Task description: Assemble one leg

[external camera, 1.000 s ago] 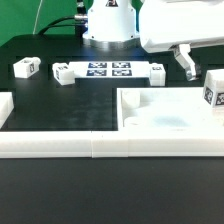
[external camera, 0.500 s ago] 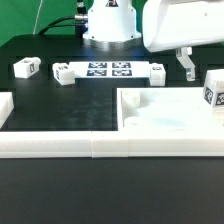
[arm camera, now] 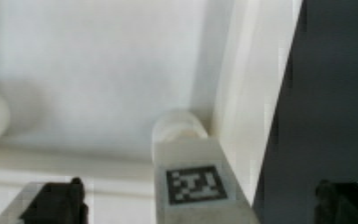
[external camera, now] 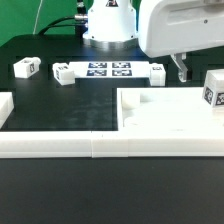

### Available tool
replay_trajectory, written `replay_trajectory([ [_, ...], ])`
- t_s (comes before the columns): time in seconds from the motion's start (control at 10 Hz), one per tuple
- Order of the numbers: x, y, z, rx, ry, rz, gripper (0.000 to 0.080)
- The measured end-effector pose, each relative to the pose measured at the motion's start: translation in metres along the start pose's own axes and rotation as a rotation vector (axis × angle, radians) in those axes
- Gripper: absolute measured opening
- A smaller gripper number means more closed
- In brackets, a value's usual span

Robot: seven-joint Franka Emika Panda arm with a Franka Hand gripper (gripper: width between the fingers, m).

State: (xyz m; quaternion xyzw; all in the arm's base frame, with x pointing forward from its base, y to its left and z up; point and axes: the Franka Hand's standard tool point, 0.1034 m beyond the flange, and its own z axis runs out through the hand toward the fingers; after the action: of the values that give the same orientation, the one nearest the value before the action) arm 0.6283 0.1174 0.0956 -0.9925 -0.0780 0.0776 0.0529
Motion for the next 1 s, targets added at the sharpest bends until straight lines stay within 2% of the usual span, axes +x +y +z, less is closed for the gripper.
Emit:
replay_trajectory([
  [0.1, 0.0109, 0.0007, -0.0007, -0.003, 0.044, -0.001, 0.0649],
  [0.3, 0.0108, 0.005, 0.0004, -0.003, 0.042, 0.002, 0.0649],
  [0.6, 0.0115, 0.0031, 0.0032, -0.003, 0.044, 0.001, 0.0649],
  [0.7, 0.0116, 0.002, 0.0033, -0.003, 0.044, -0.001, 0.0521],
  [0.8, 0.0116, 0.0023, 0.0033, -0.003, 0.044, -0.001, 0.0521],
  [0.9, 0.0116, 0.0023, 0.0033, -0.003, 0.044, -0.001, 0.0382],
  [1.0, 0.0116, 0.0027, 0.0033, -0.003, 0.044, 0.008, 0.029],
])
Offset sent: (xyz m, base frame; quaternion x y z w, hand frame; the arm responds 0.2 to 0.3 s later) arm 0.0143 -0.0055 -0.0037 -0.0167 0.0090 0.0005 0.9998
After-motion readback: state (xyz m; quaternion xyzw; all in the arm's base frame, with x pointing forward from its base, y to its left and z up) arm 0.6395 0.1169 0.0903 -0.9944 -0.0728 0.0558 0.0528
